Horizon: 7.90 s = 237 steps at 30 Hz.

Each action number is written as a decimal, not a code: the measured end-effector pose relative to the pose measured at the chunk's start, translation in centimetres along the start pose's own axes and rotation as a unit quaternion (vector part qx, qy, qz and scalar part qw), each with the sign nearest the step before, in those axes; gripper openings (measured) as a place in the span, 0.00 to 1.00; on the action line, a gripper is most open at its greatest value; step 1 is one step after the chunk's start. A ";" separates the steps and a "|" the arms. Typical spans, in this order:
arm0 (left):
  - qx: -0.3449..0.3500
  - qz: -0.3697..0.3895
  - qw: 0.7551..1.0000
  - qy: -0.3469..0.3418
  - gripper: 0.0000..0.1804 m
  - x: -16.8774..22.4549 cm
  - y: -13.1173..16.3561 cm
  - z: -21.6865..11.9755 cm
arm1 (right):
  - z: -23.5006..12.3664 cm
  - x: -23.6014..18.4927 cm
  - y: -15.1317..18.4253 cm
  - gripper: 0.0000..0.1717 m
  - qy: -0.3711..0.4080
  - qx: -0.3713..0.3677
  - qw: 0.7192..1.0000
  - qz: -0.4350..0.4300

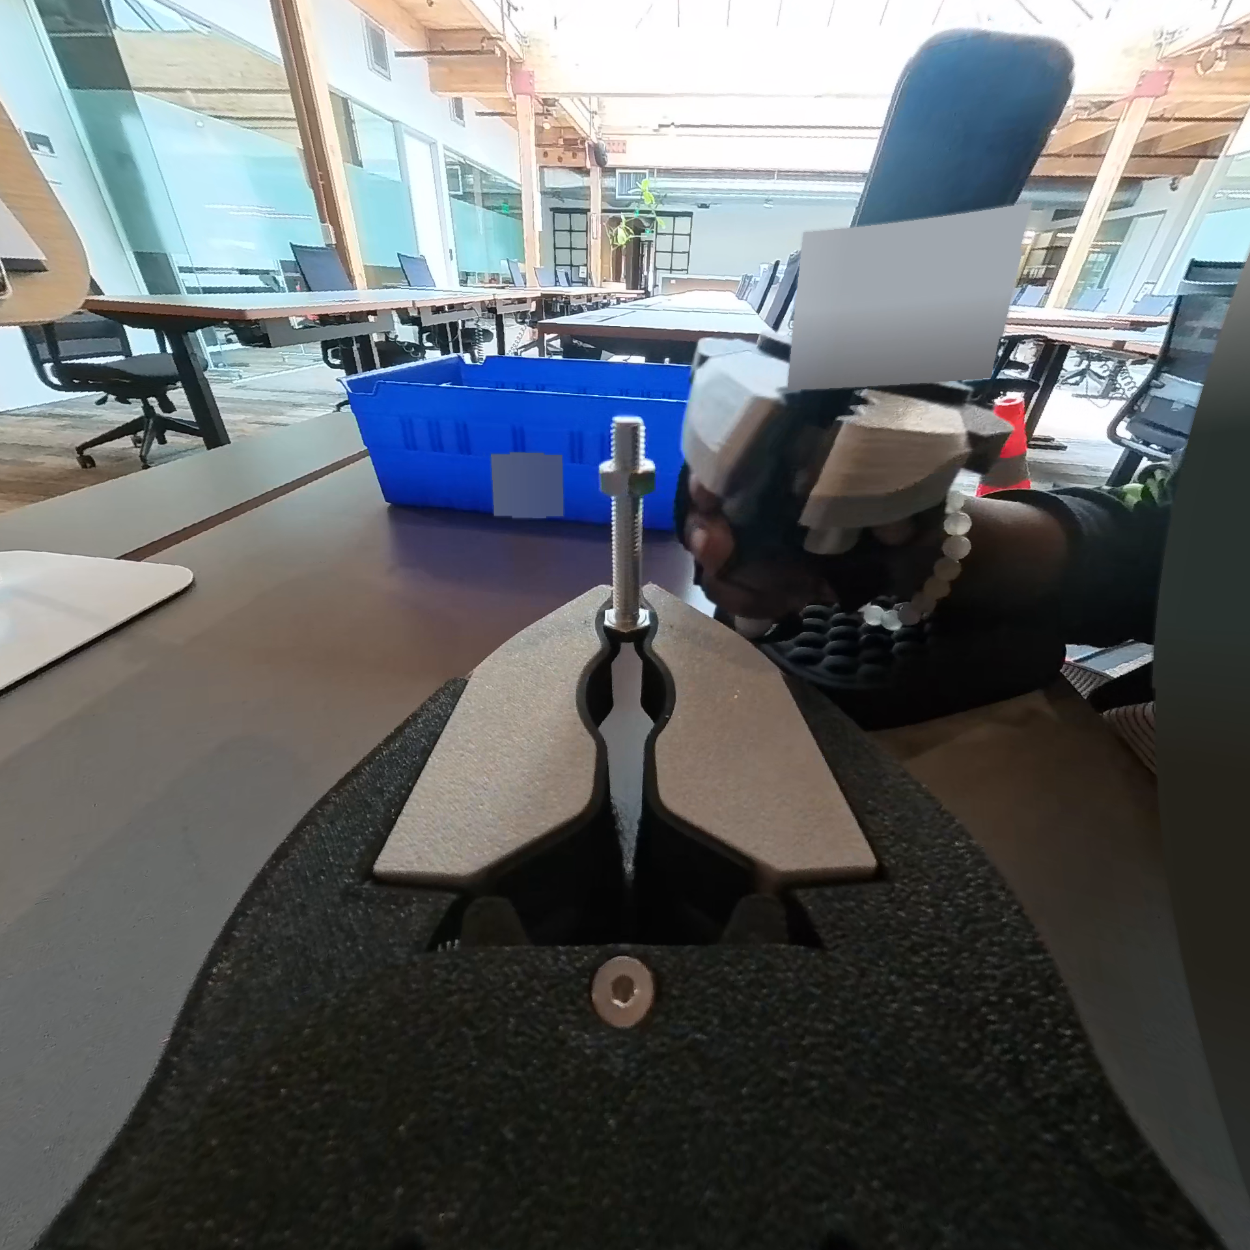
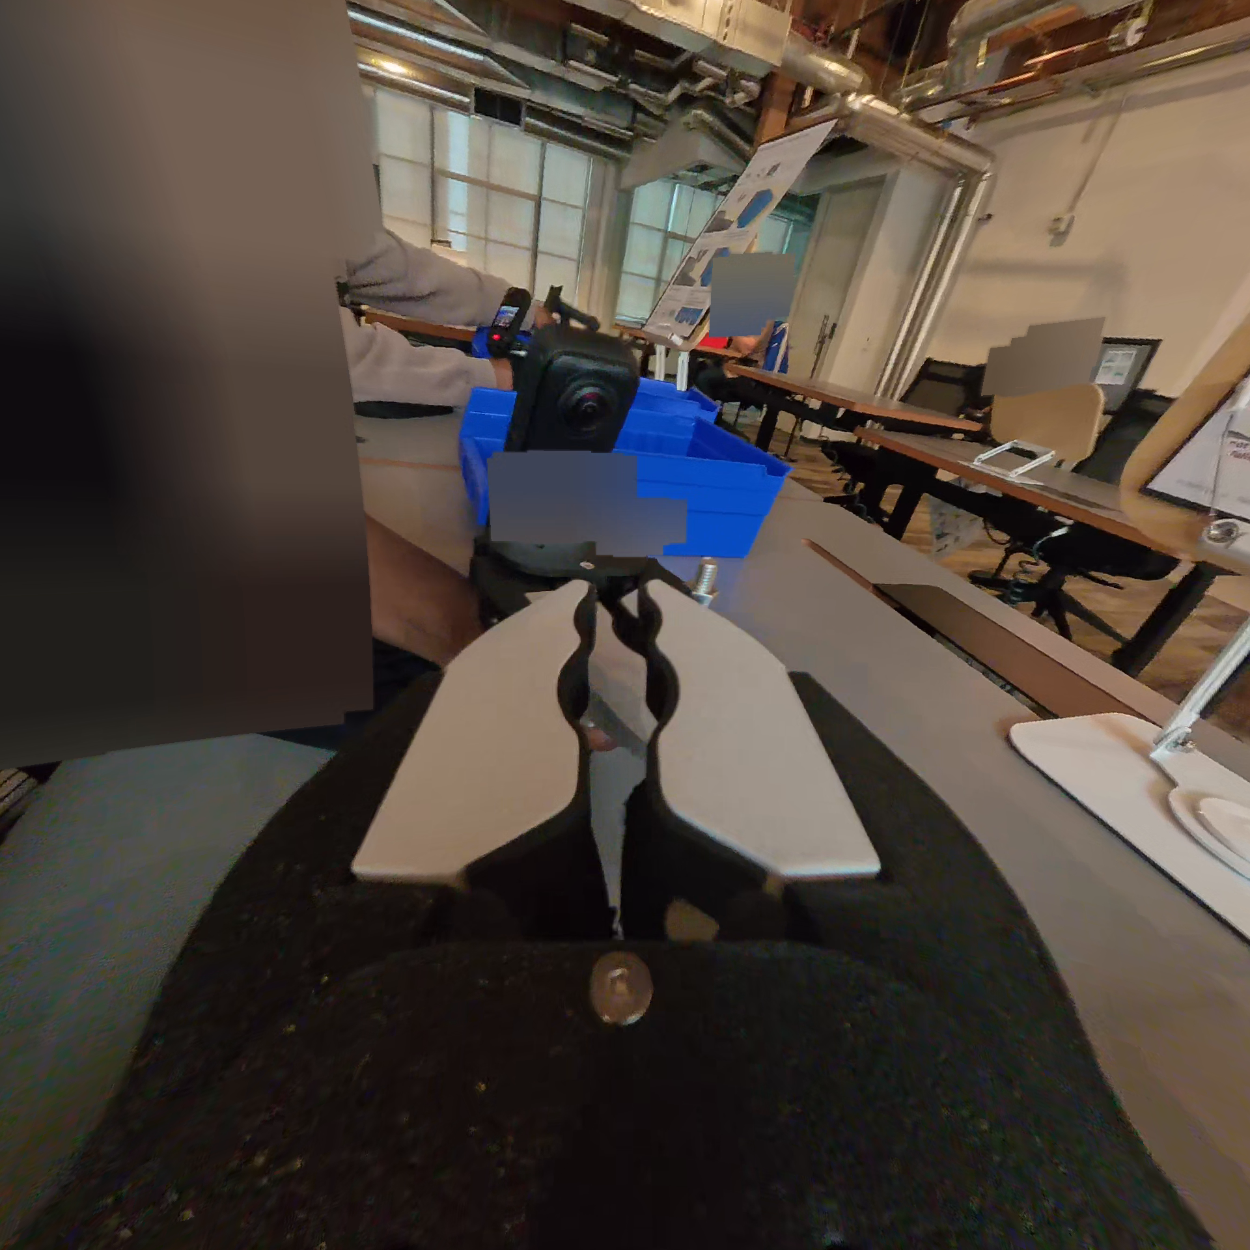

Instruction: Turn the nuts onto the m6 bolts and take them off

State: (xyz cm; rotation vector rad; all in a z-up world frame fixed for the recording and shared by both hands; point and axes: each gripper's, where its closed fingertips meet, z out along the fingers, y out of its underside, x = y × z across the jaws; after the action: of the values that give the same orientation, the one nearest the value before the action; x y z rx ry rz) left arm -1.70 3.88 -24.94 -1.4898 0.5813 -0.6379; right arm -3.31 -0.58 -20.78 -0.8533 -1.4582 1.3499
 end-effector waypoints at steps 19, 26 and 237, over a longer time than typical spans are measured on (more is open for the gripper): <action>0.000 0.001 1.000 0.000 0.01 0.0 0.0 0.0 | 0.2 -0.2 0.5 0.06 -0.007 -0.015 1.000 -0.001; -0.001 0.003 1.000 0.002 0.02 0.1 0.0 0.0 | 0.1 1.5 0.1 0.32 0.036 0.010 0.999 0.023; 0.041 0.044 0.997 -0.053 0.45 -1.0 -1.0 -0.1 | -33.7 28.2 16.9 0.03 0.320 -0.643 0.608 0.338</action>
State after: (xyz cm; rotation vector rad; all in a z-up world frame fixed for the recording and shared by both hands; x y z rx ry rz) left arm -2.49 4.50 -23.99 -1.4045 0.5299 -0.5042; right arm 17.82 39.33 -34.07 -2.6882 -1.3505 0.0007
